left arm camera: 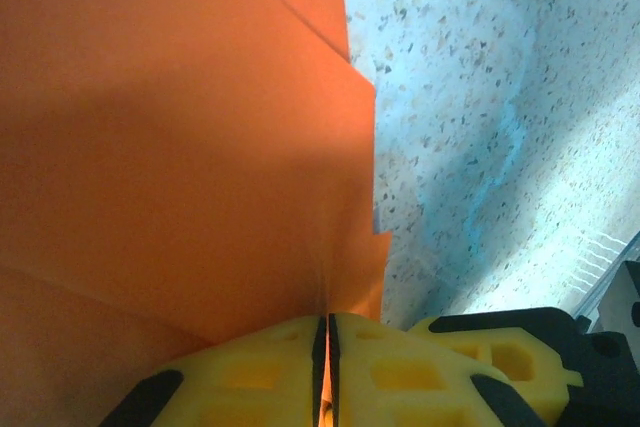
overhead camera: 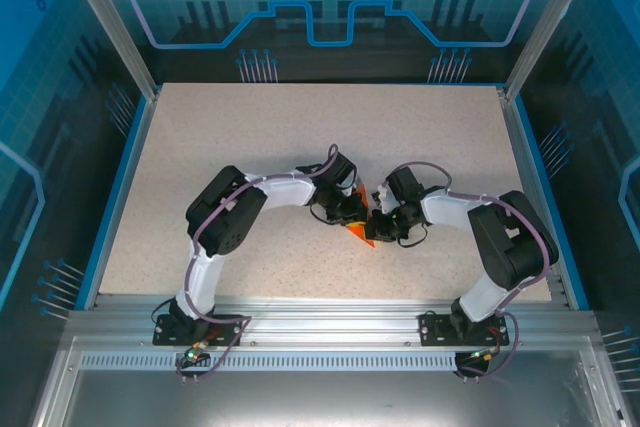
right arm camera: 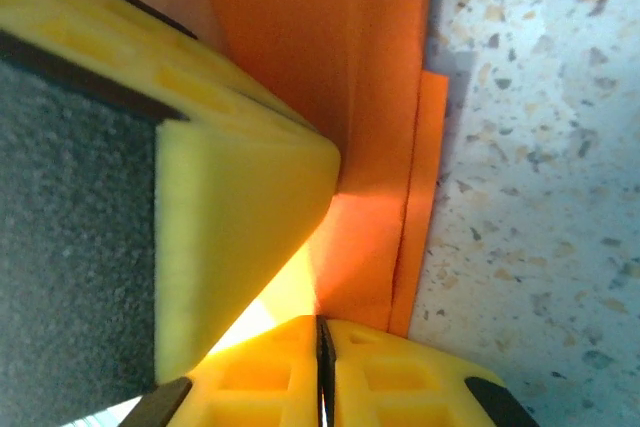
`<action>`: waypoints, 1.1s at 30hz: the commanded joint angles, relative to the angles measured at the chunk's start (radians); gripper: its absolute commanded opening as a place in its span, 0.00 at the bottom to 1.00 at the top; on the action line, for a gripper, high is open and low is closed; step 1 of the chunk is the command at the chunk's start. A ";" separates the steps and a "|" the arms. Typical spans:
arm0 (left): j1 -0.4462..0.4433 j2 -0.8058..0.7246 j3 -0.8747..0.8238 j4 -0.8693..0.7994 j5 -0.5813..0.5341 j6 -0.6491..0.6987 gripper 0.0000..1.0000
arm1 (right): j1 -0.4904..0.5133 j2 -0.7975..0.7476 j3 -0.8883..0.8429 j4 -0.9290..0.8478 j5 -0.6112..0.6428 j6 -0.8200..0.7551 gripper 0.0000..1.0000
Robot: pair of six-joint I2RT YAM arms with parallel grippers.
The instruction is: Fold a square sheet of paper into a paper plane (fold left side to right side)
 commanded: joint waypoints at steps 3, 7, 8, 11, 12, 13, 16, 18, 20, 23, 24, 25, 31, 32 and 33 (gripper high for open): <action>0.090 0.087 0.066 -0.056 -0.102 0.078 0.15 | 0.010 0.064 -0.050 -0.147 0.108 0.001 0.10; 0.143 0.114 0.129 -0.092 -0.105 0.103 0.16 | 0.010 0.063 -0.051 -0.146 0.105 0.002 0.10; 0.156 0.119 0.143 -0.095 -0.102 0.107 0.16 | 0.010 0.063 -0.051 -0.147 0.105 0.000 0.10; 0.192 0.136 0.199 -0.126 -0.107 0.126 0.16 | 0.012 0.063 -0.052 -0.146 0.102 0.000 0.10; 0.205 0.148 0.225 -0.141 -0.110 0.134 0.16 | 0.012 0.063 -0.052 -0.146 0.102 0.000 0.10; 0.217 0.159 0.247 -0.154 -0.111 0.138 0.17 | 0.012 0.063 -0.053 -0.144 0.101 0.000 0.10; 0.255 0.206 0.324 -0.179 -0.090 0.143 0.17 | 0.012 0.063 -0.054 -0.143 0.095 -0.001 0.10; 0.277 0.229 0.382 -0.202 -0.074 0.143 0.18 | 0.013 0.061 -0.054 -0.142 0.095 -0.003 0.10; 0.287 0.248 0.440 -0.244 -0.075 0.162 0.19 | 0.013 0.059 -0.055 -0.140 0.089 -0.003 0.10; 0.296 0.250 0.465 -0.262 -0.069 0.168 0.20 | 0.012 0.045 -0.059 -0.118 0.071 -0.006 0.11; 0.295 0.241 0.461 -0.259 -0.066 0.169 0.20 | 0.013 0.037 -0.062 -0.110 0.061 -0.010 0.11; 0.295 0.228 0.452 -0.253 -0.065 0.171 0.21 | 0.013 0.027 -0.063 -0.101 0.053 -0.012 0.11; 0.308 0.066 0.306 -0.183 -0.072 0.169 0.30 | 0.011 -0.108 -0.045 -0.077 0.037 -0.032 0.24; 0.309 0.028 0.265 -0.165 -0.074 0.167 0.32 | 0.009 -0.143 -0.040 -0.075 0.037 -0.038 0.27; 0.309 -0.012 0.221 -0.148 -0.078 0.164 0.35 | 0.005 -0.175 -0.033 -0.074 0.039 -0.048 0.30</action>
